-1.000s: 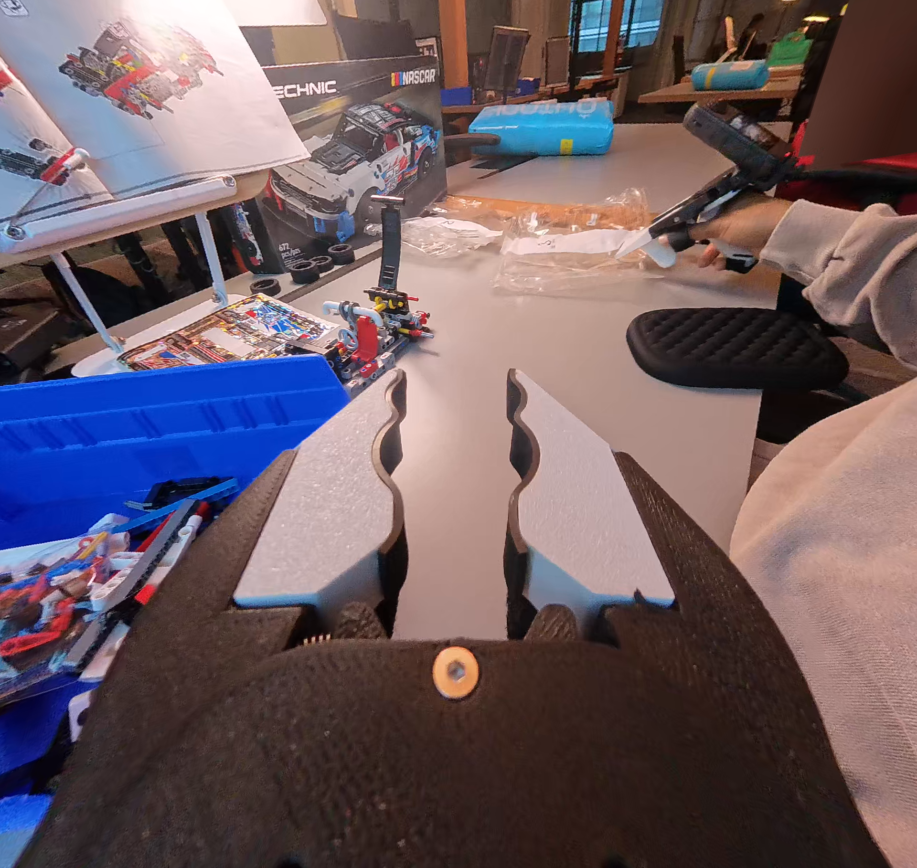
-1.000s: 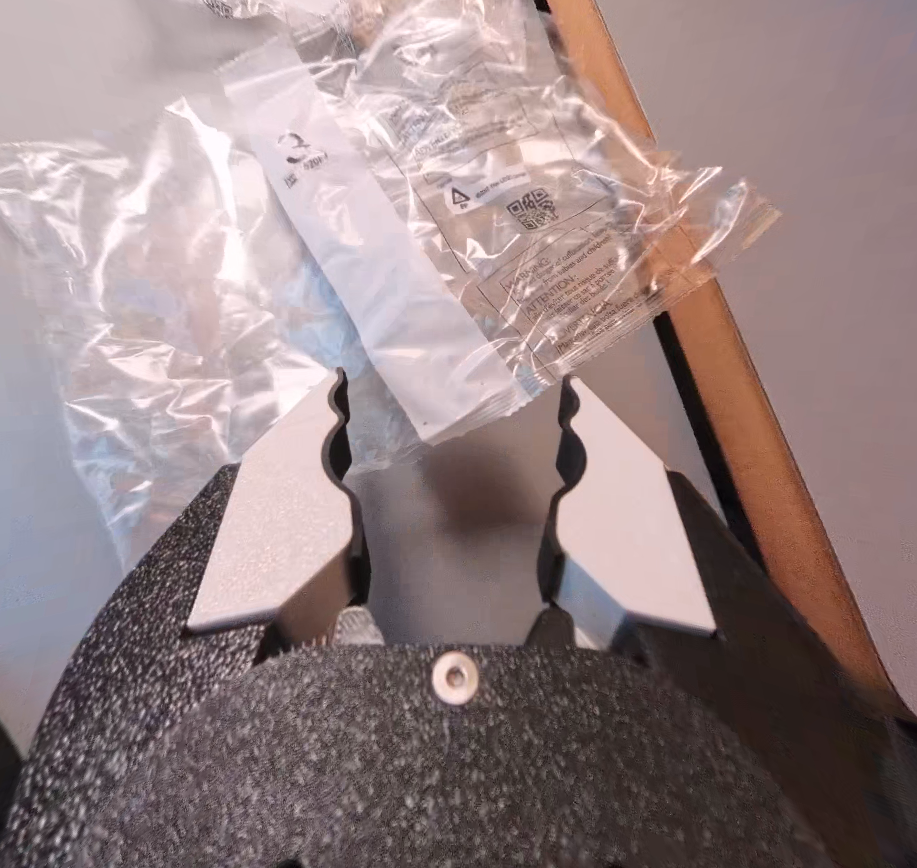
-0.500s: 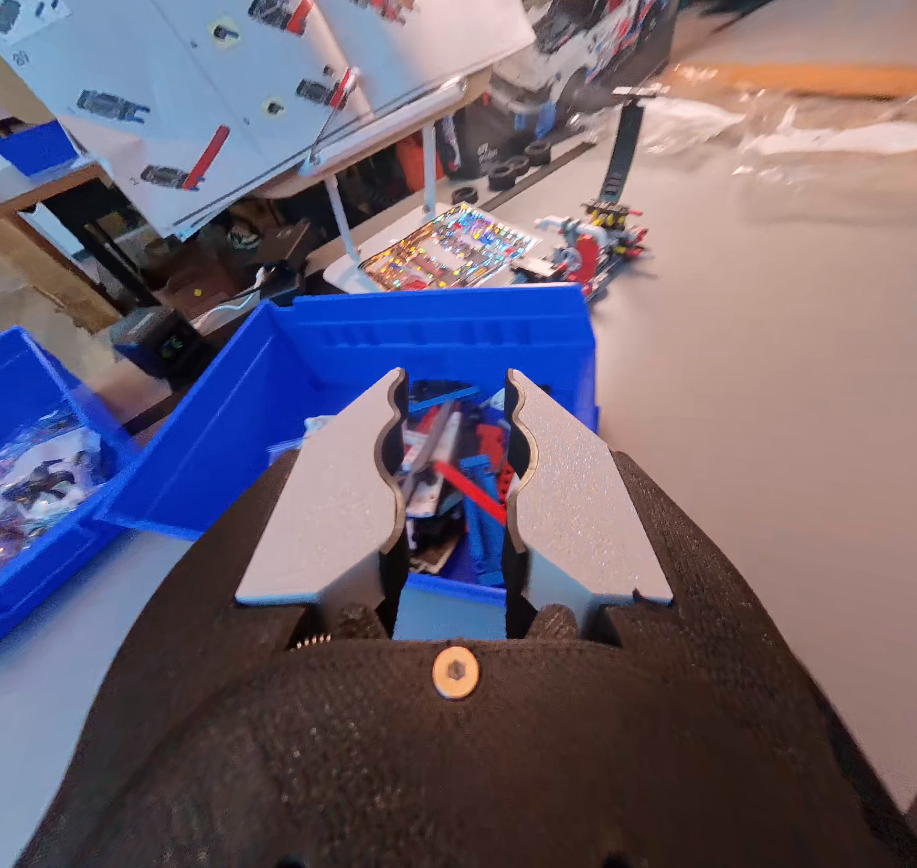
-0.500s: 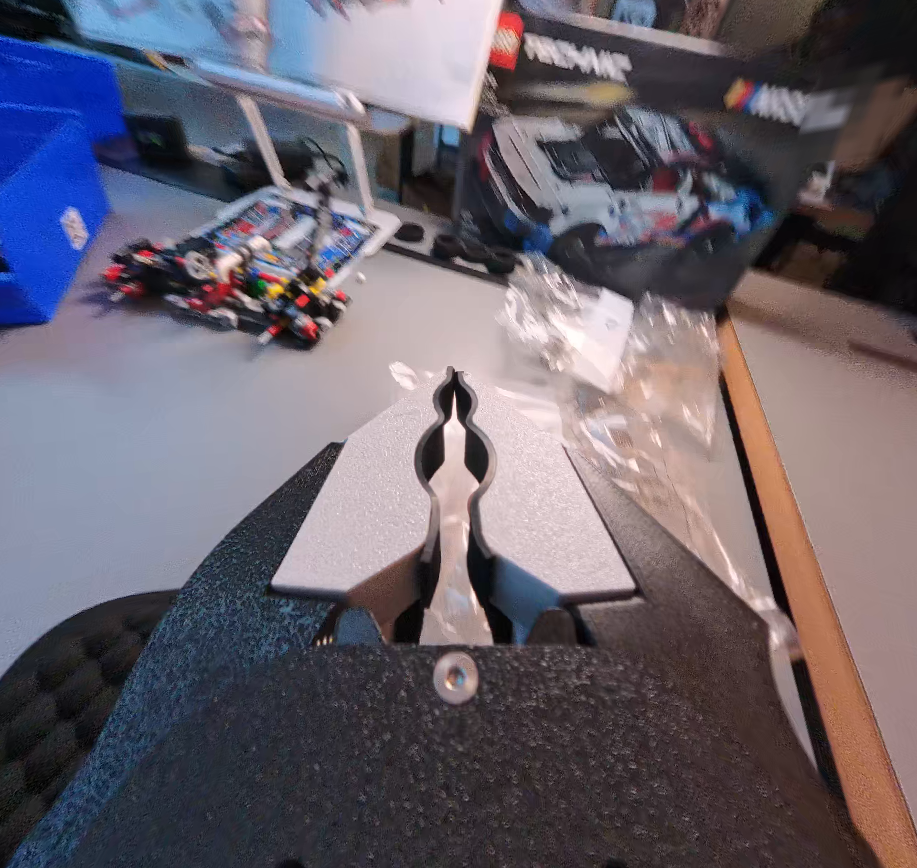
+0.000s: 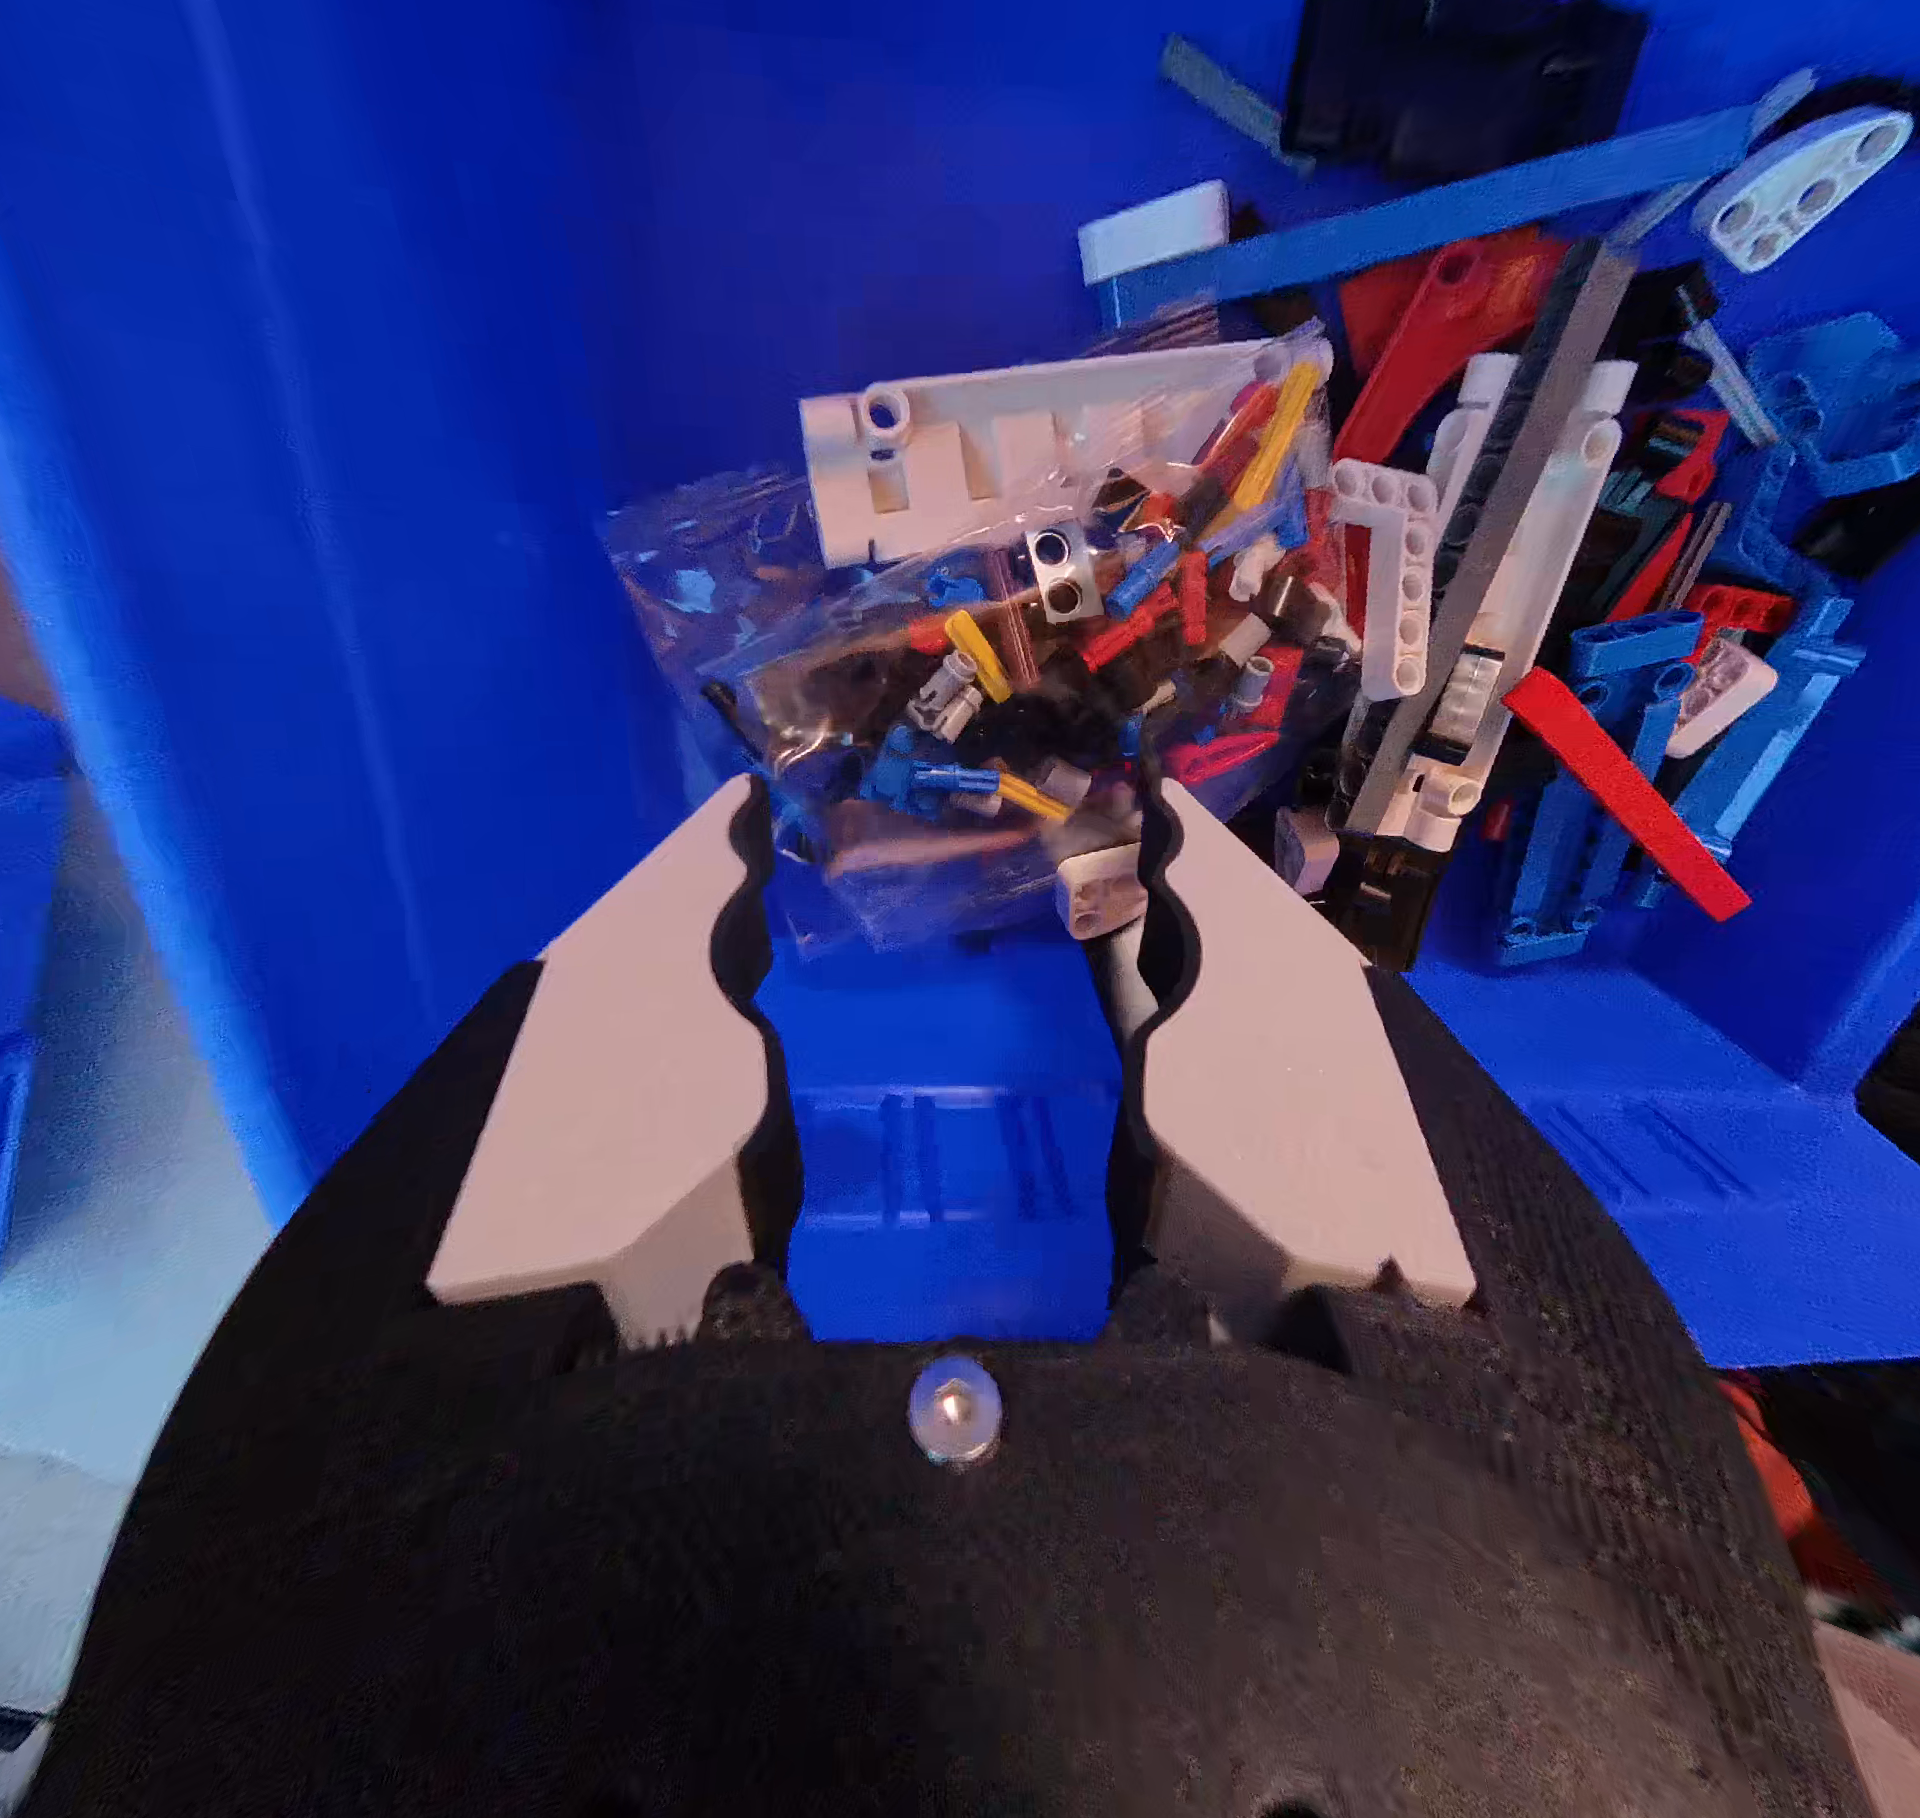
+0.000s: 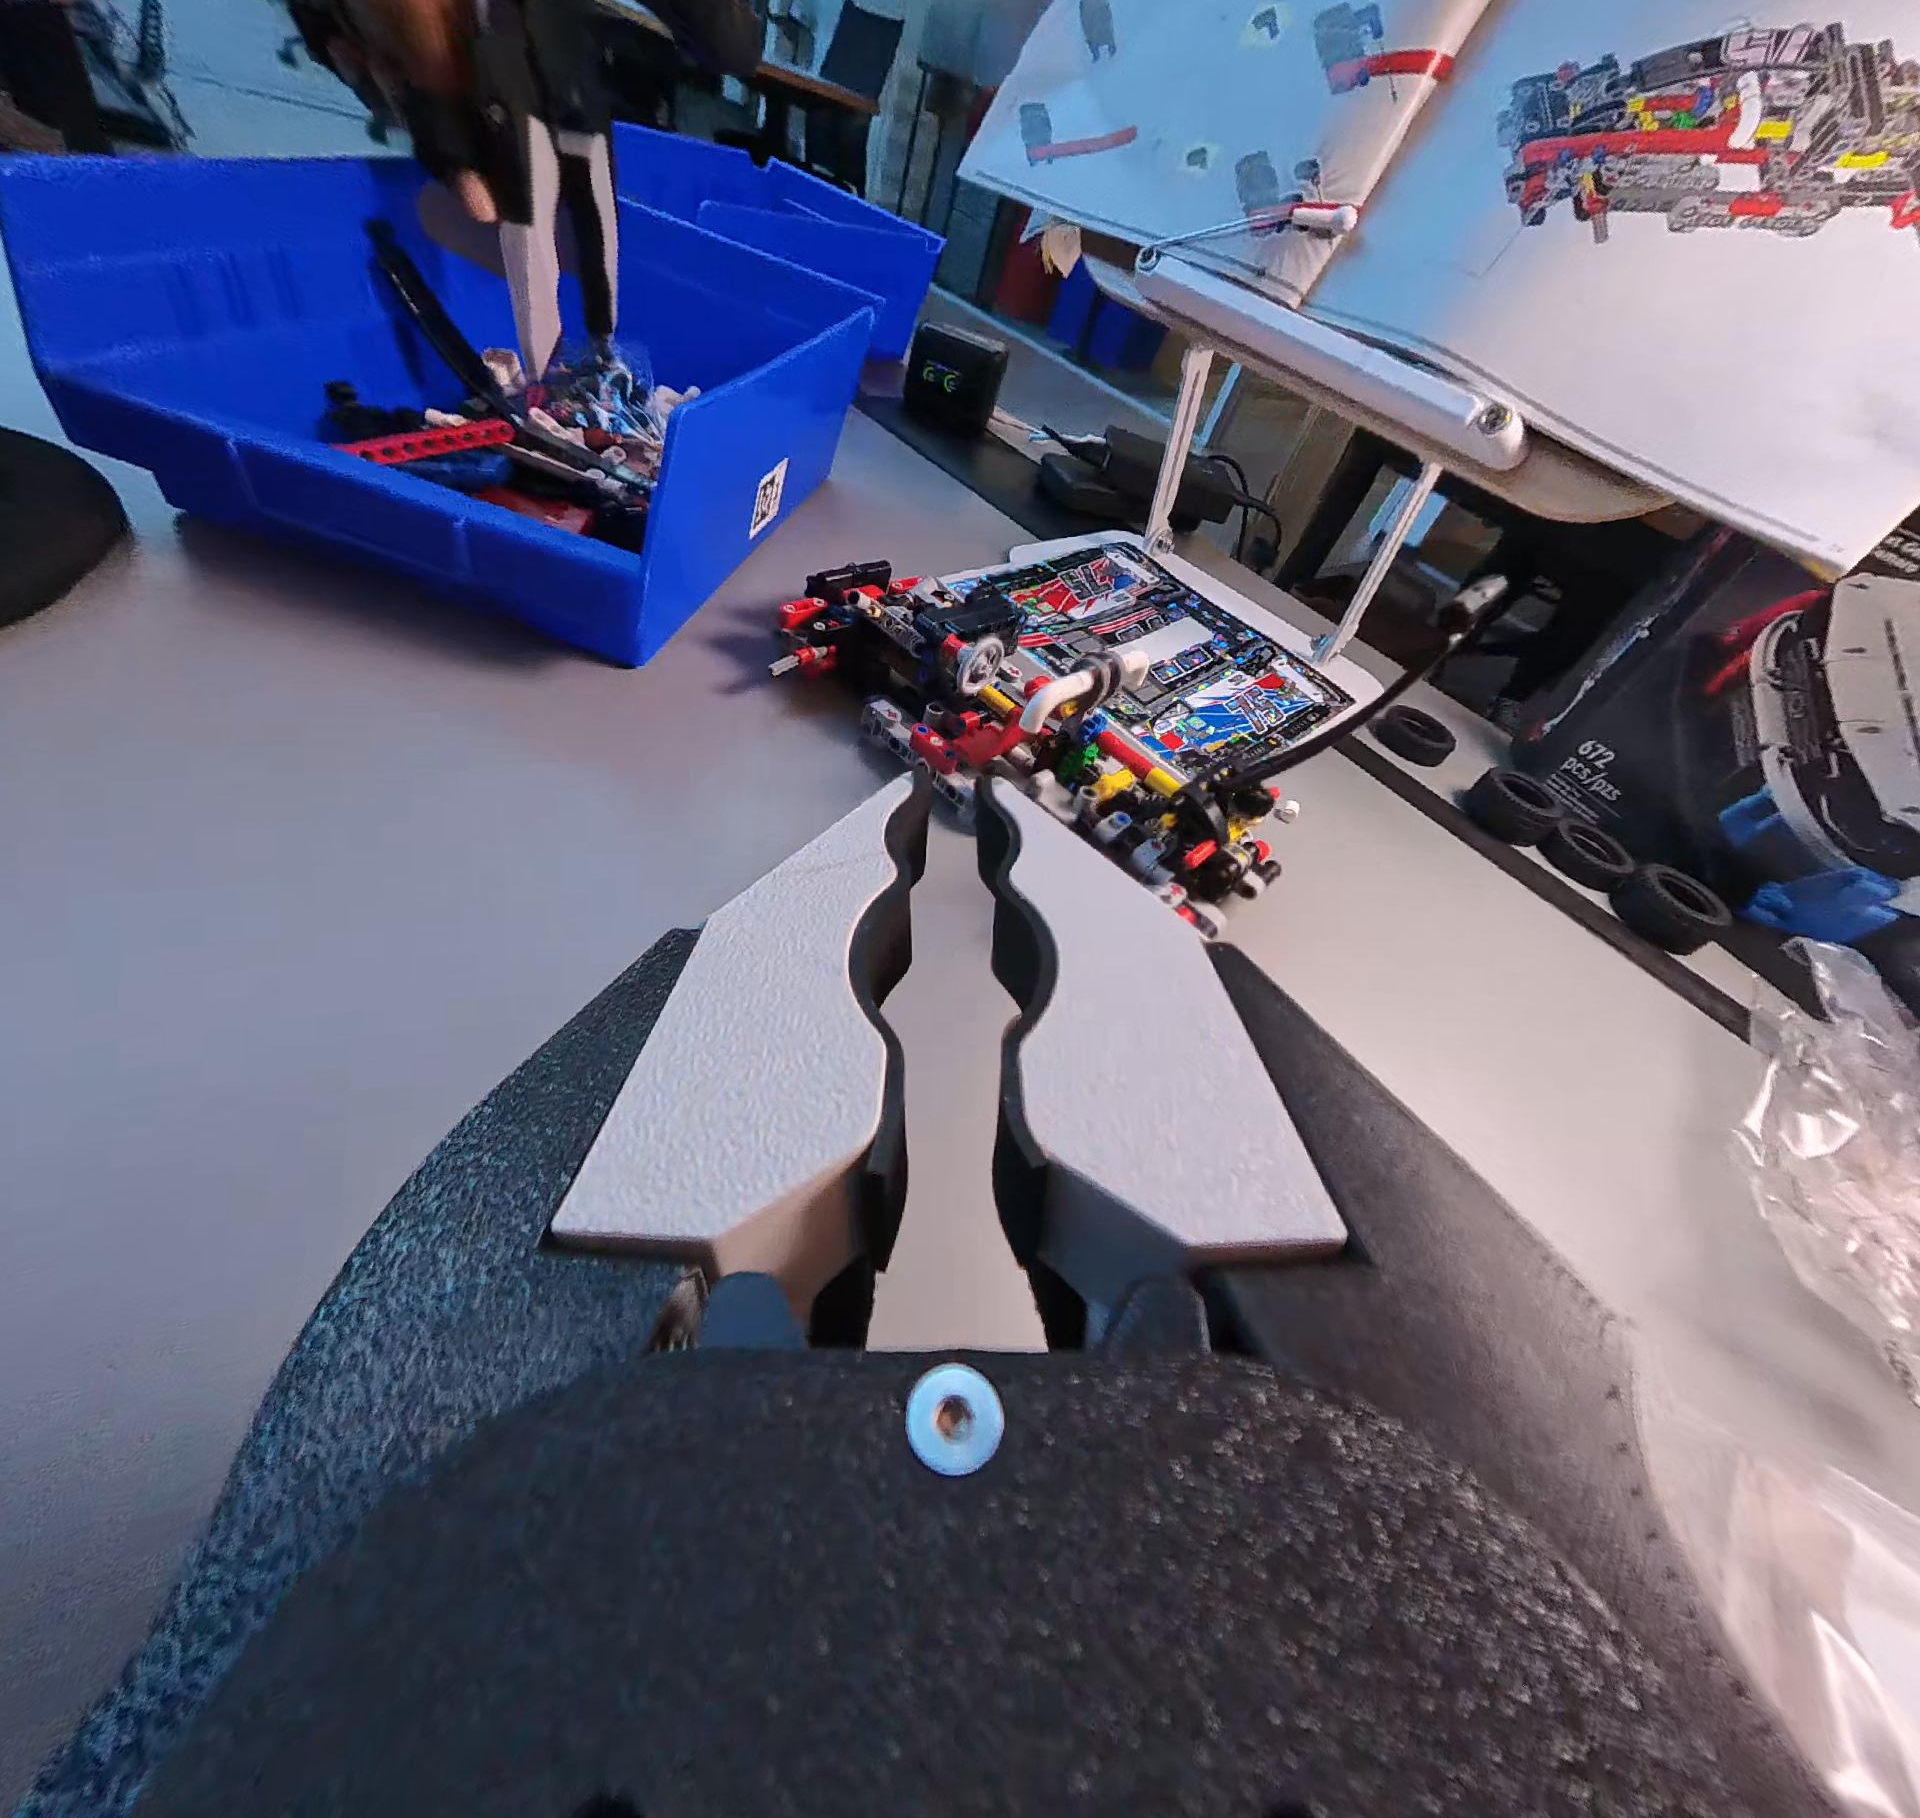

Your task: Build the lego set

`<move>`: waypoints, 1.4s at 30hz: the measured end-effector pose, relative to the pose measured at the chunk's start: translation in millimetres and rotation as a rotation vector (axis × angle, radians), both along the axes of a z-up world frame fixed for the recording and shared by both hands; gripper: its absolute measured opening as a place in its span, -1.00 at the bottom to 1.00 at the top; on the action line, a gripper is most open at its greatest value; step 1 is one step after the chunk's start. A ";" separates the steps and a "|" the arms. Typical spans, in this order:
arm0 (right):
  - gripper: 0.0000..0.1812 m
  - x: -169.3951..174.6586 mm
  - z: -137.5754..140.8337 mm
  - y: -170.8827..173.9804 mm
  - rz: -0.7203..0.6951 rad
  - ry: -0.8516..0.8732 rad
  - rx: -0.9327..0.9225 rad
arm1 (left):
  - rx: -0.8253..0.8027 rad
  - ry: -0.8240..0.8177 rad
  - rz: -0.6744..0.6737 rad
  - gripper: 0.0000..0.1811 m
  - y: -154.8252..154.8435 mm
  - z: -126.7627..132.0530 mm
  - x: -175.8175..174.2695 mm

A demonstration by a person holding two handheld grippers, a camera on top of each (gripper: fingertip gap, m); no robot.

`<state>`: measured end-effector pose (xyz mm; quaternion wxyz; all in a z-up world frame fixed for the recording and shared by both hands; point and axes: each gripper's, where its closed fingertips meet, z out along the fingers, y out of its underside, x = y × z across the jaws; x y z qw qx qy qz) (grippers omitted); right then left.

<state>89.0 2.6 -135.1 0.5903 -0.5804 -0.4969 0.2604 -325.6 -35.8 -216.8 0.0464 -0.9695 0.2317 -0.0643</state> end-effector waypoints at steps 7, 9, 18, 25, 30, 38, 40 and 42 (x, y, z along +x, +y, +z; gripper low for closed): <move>-1.00 11.7 -13.9 10.5 -0.029 0.004 -0.032 | 0.050 0.046 -0.032 -0.81 -7.9 3.9 -9.8; -1.00 8.6 -13.8 10.5 -0.021 0.015 -0.047 | 0.072 0.057 -0.037 -0.88 -15.3 7.1 -12.8; -1.00 1.0 -23.4 6.4 -0.015 -0.026 -0.041 | 0.169 0.164 -0.021 -1.00 -47.7 39.5 -60.1; -1.00 -1.1 -24.8 6.0 -0.021 -0.029 -0.047 | 0.318 0.087 0.029 -0.50 -47.1 63.3 -46.6; -1.00 2.1 -27.0 8.3 -0.036 -0.032 -0.052 | 0.409 -0.250 -0.374 -0.31 -90.9 88.0 92.6; -1.00 -6.0 -32.2 5.7 -0.015 -0.060 -0.052 | 0.226 -0.025 -0.725 -0.53 -142.1 40.0 122.8; -1.00 -4.7 -32.5 5.7 -0.023 -0.069 -0.038 | 0.256 -0.018 -0.735 -0.73 -137.5 37.8 120.0; -1.00 -1.9 -32.4 6.0 -0.033 -0.068 -0.038 | 0.297 -0.032 -0.719 -0.87 -134.7 41.0 117.1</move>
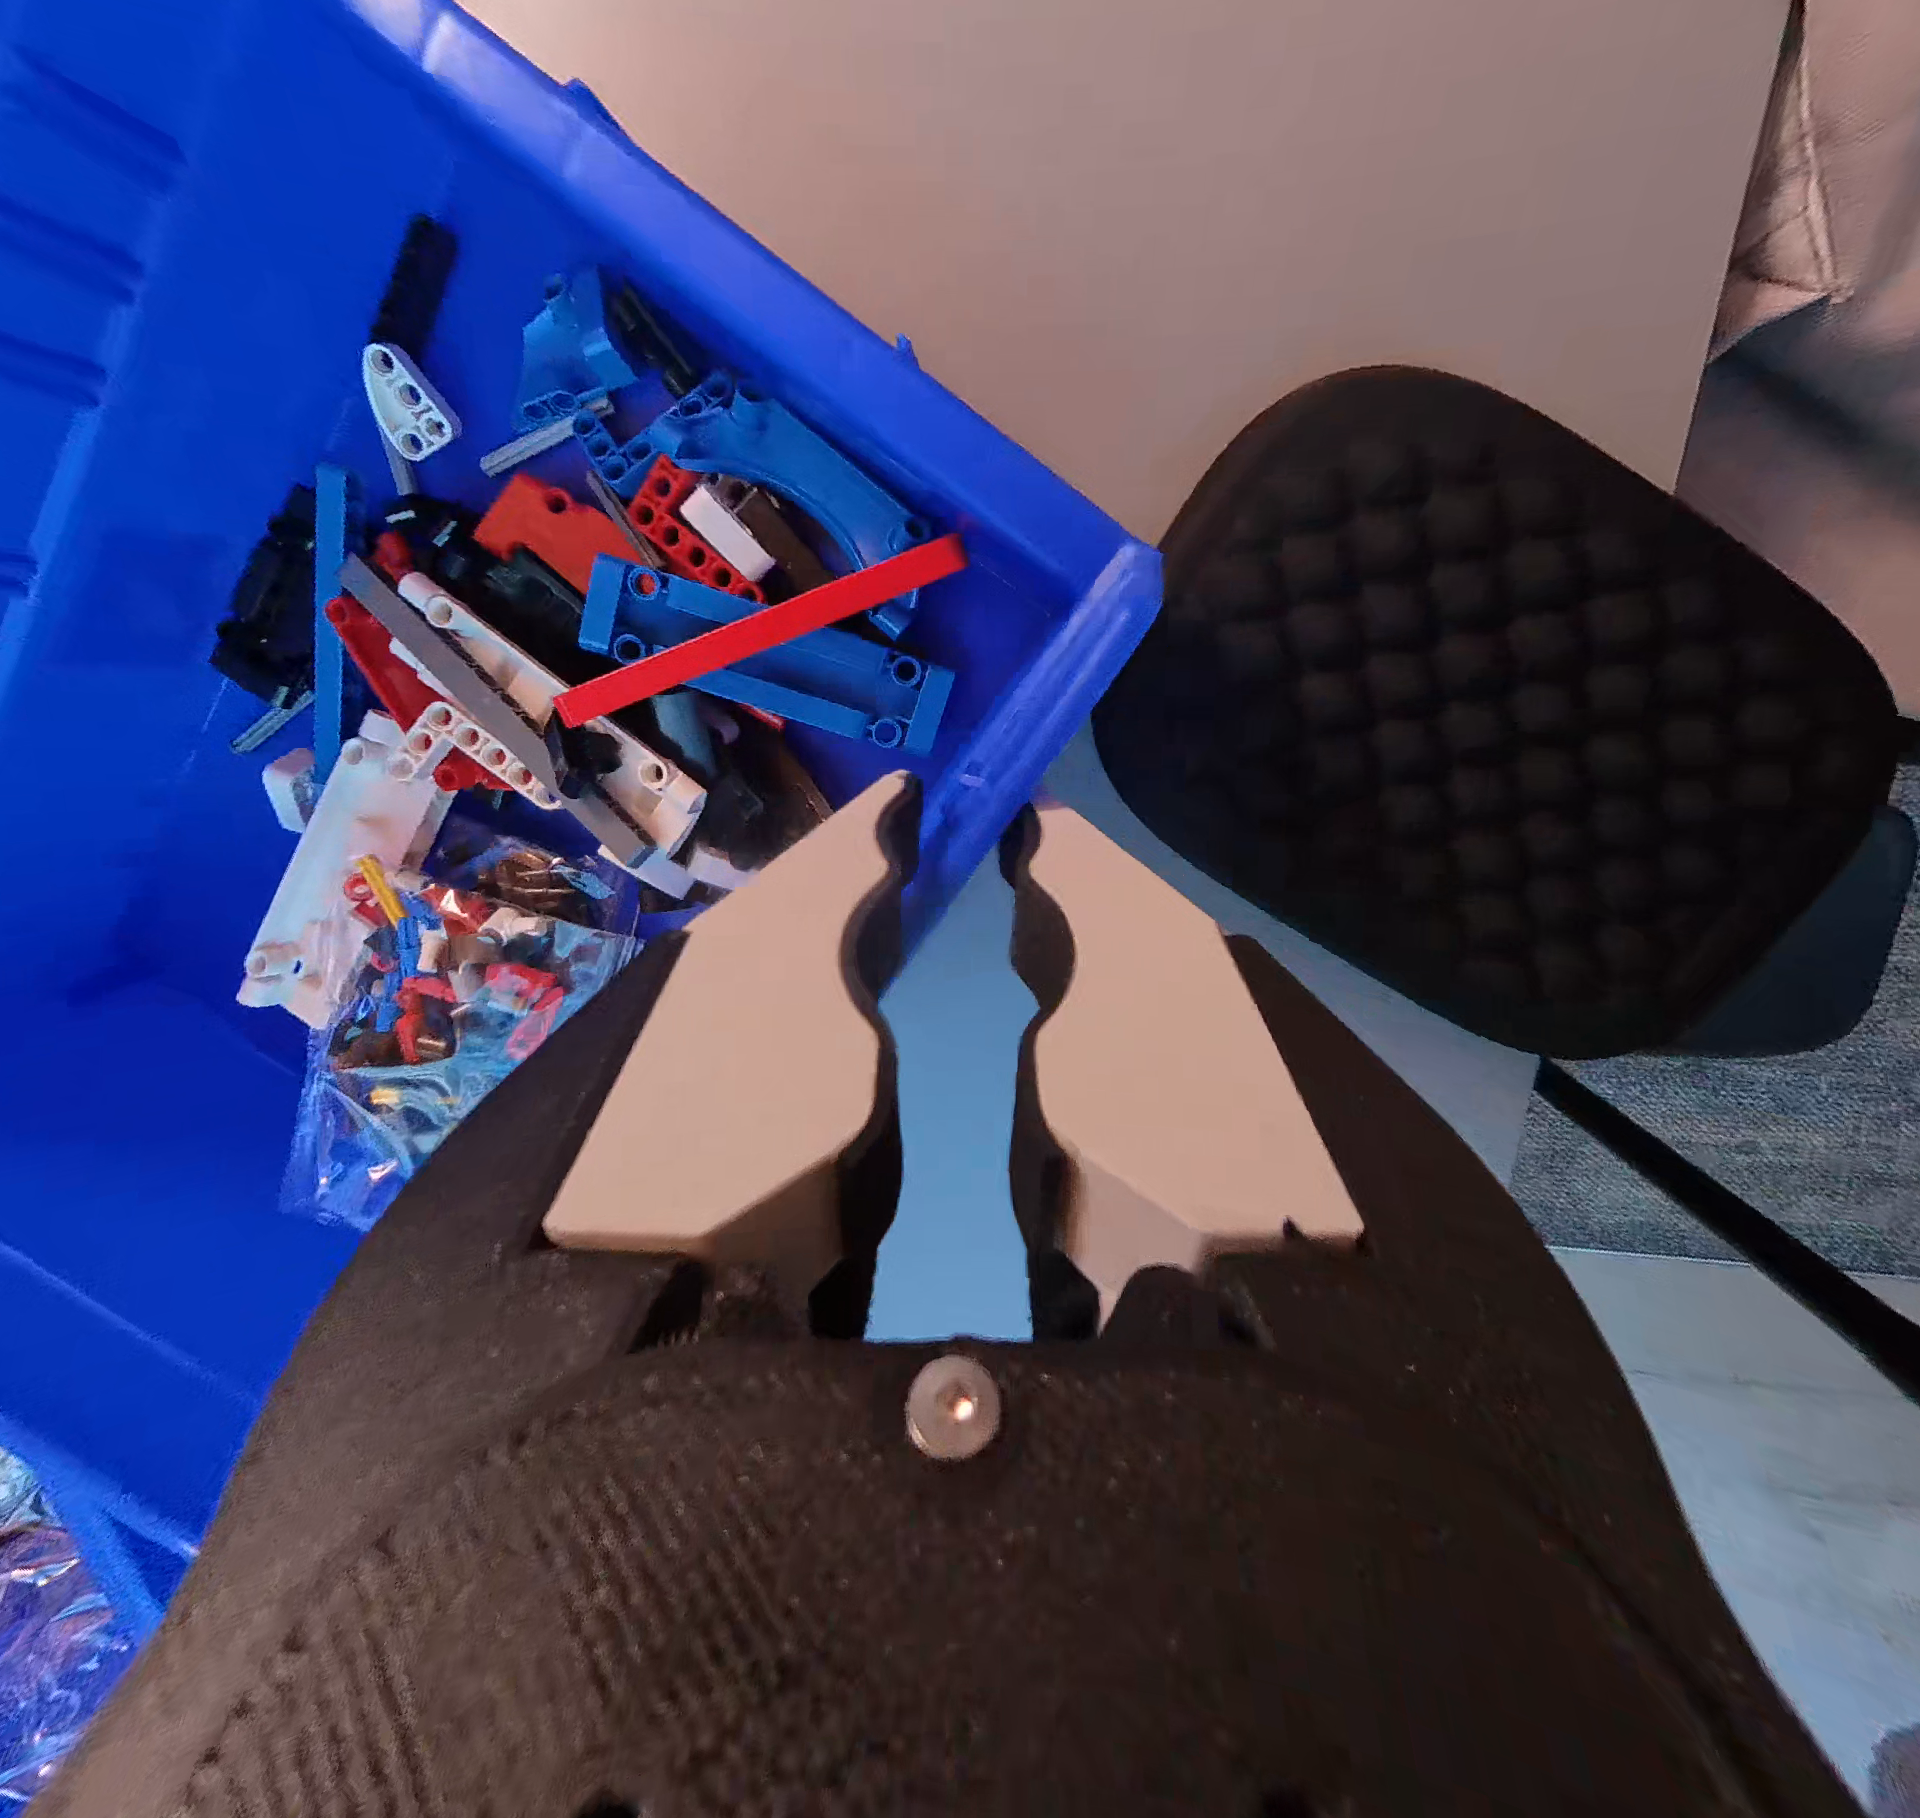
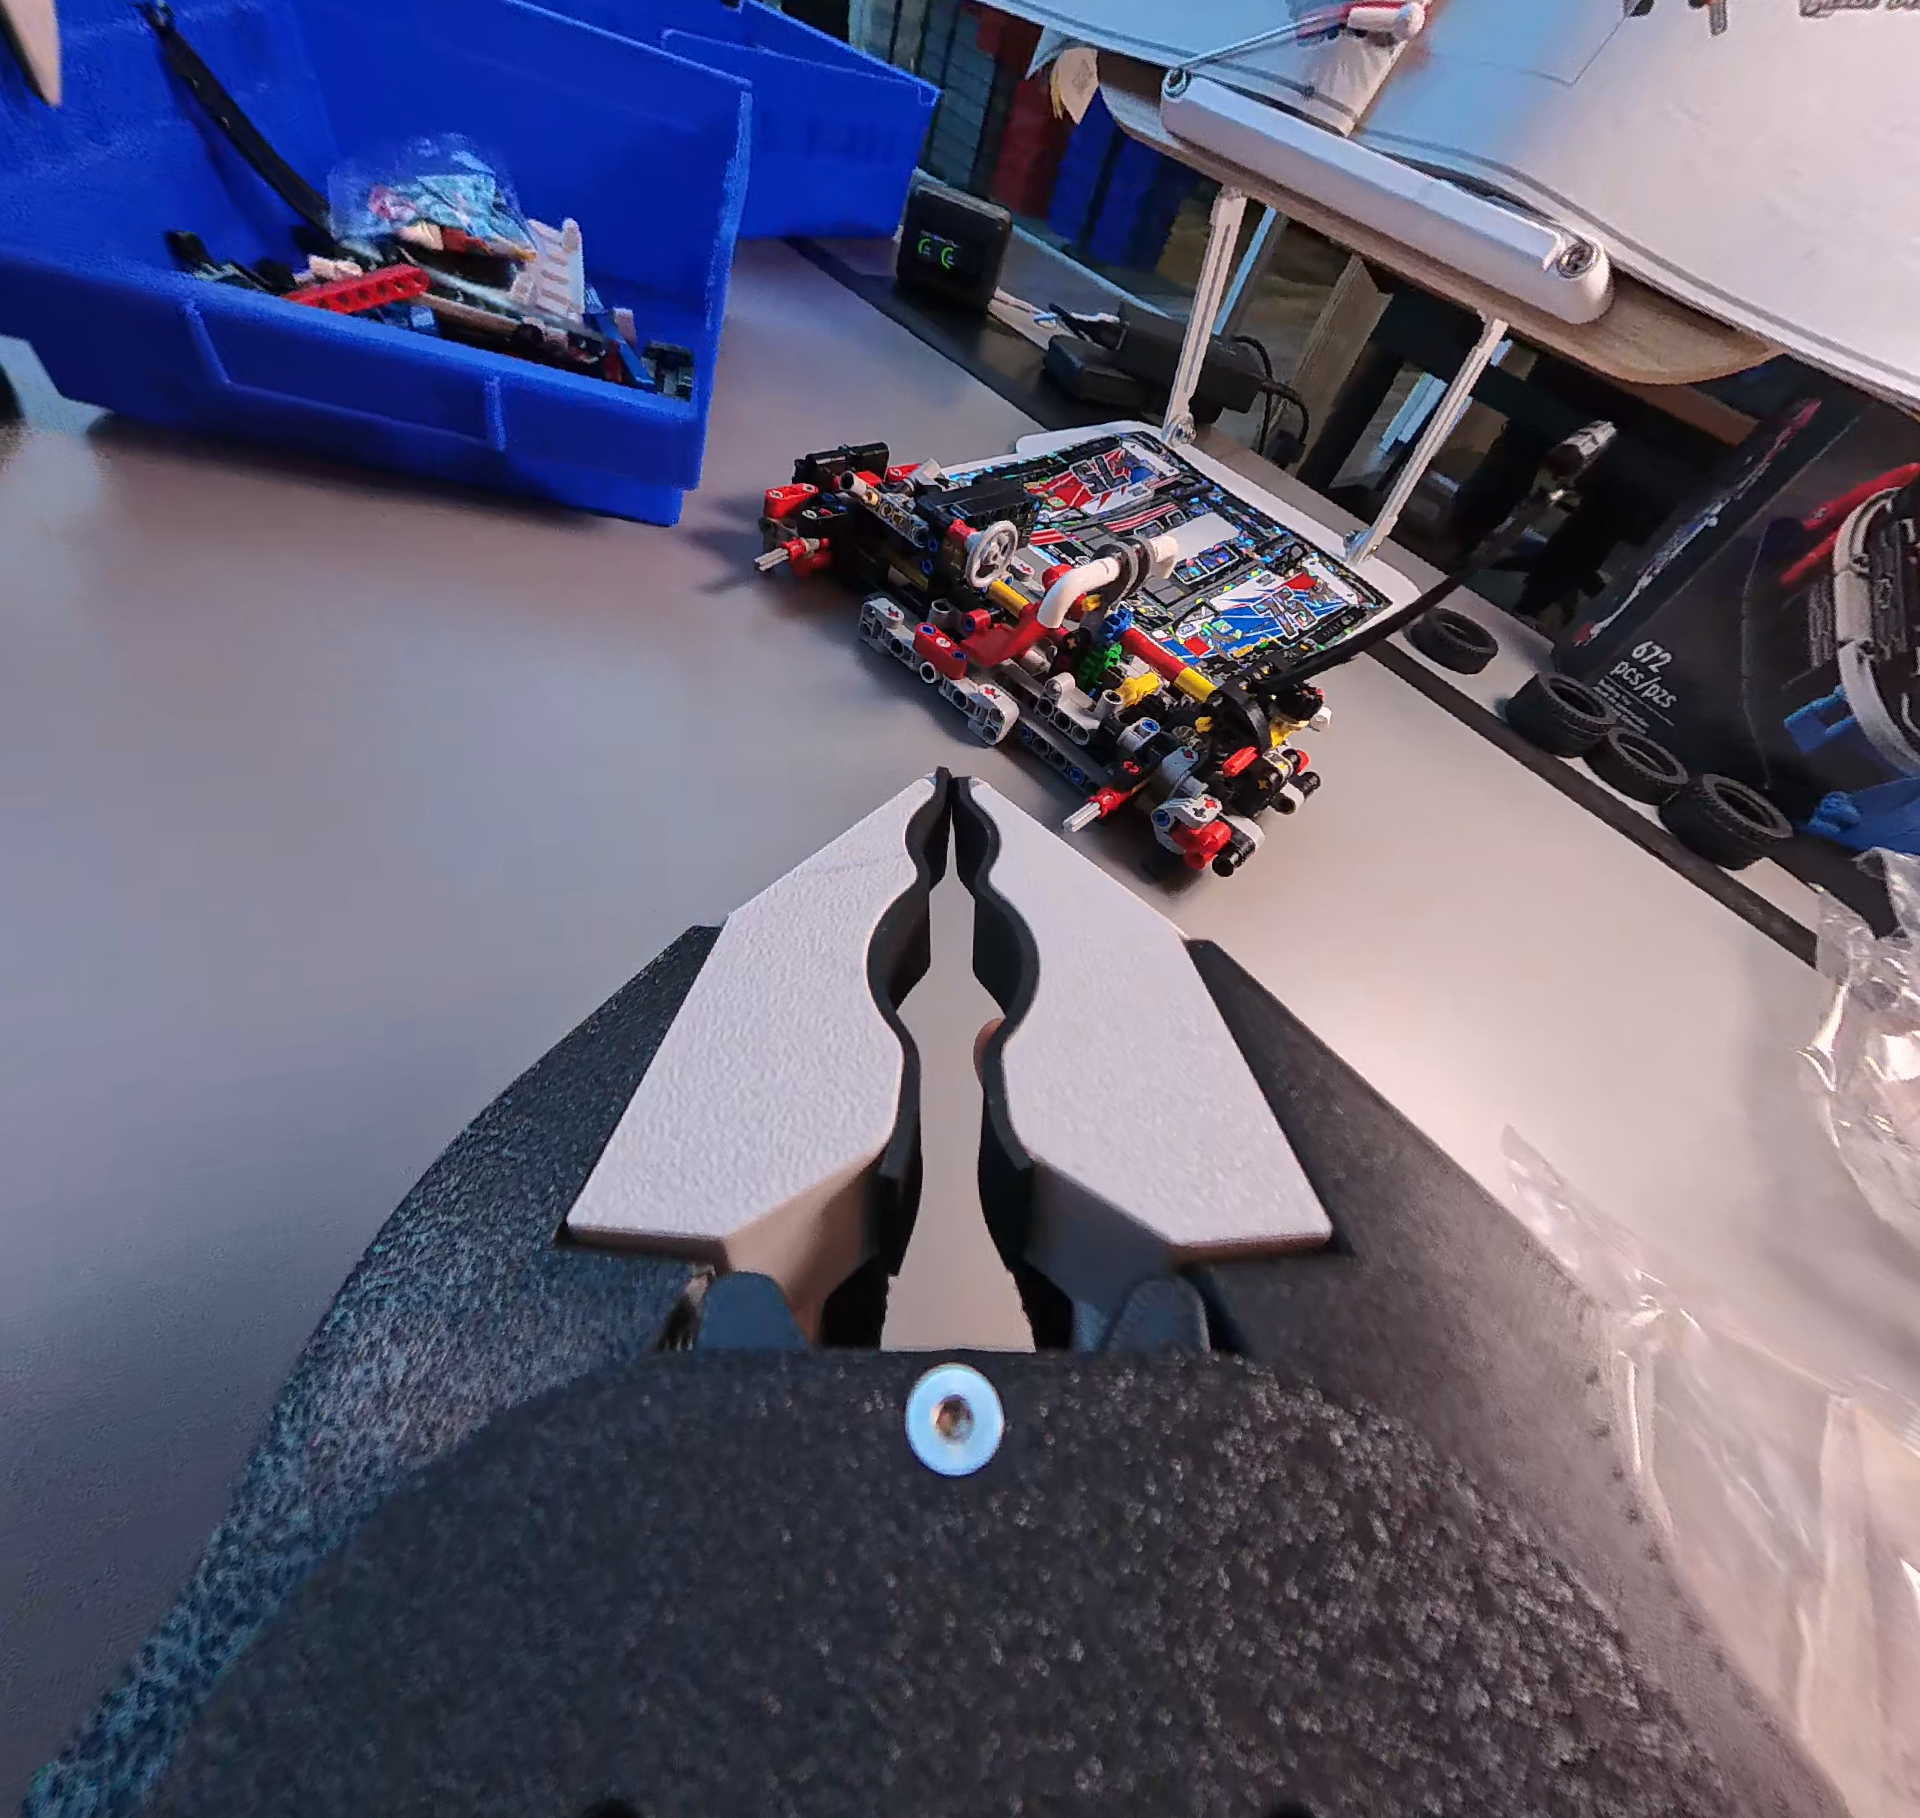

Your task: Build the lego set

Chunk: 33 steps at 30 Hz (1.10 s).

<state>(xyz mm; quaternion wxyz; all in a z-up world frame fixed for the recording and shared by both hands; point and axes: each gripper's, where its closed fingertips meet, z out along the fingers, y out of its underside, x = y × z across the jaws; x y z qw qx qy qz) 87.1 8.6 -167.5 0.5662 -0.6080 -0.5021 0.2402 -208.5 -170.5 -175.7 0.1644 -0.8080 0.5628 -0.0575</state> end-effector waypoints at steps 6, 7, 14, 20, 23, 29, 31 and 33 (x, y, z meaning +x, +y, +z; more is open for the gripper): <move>-1.00 1.9 -0.6 2.0 -0.008 0.012 -0.028 | 0.089 0.031 0.102 -0.88 -0.3 -2.8 -42.5; -1.00 0.6 -1.4 1.8 -0.005 0.010 -0.031 | 0.098 0.033 0.111 -0.88 -2.5 -2.8 -48.3; -1.00 -5.7 -1.6 -1.2 0.012 0.003 -0.030 | 0.163 -0.016 0.127 -0.83 -12.9 7.1 -55.7; -0.85 19.9 21.3 21.0 -0.102 0.094 -0.088 | 0.396 -0.687 0.176 -0.52 -3.9 116.8 47.8; -0.50 37.2 29.6 36.4 -0.148 0.088 -0.147 | 0.567 -0.867 0.241 -0.56 18.2 138.6 91.7; -0.78 93.4 51.9 99.4 -0.297 -0.070 -0.084 | 0.769 -1.088 0.342 -1.00 88.6 139.1 144.3; -1.00 123.5 69.3 139.9 -0.386 -0.101 -0.044 | 0.736 -1.123 0.336 -1.00 109.0 137.7 161.4; -1.00 162.2 79.3 190.5 -0.500 -0.180 -0.008 | 0.693 -1.124 0.316 -1.00 123.4 132.2 177.2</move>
